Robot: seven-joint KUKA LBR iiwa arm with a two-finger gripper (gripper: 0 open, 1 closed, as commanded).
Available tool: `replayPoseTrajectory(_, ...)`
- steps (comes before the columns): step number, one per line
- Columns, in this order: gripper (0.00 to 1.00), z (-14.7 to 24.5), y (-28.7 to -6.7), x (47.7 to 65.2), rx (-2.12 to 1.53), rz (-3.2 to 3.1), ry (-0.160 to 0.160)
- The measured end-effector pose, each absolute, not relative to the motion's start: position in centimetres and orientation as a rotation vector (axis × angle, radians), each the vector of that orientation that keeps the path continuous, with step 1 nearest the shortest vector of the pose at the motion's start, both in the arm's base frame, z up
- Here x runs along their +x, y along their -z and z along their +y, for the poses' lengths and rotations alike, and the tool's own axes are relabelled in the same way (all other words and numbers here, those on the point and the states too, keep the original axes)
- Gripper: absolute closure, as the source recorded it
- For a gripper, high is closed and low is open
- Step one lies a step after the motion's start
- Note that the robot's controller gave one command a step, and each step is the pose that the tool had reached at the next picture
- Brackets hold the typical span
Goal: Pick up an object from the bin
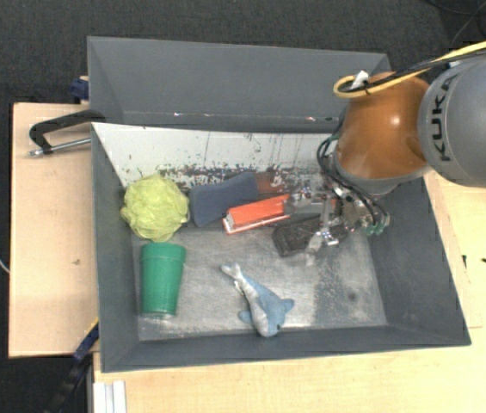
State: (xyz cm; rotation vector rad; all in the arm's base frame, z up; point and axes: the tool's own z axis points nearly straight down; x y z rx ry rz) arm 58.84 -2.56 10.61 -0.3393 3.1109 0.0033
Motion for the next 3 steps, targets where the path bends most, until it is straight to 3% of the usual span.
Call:
replayPoseTrajectory(1, 0.00, -5.6, -7.3, 59.4, -0.271, 3.126, -0.001)
replayPoseTrajectory(2, 1.00, -4.5, -7.5, 60.2, -0.203, 3.125, 0.009)
replayPoseTrajectory(3, 1.00, -4.5, -7.5, 60.2, -0.203, 3.125, 0.009)
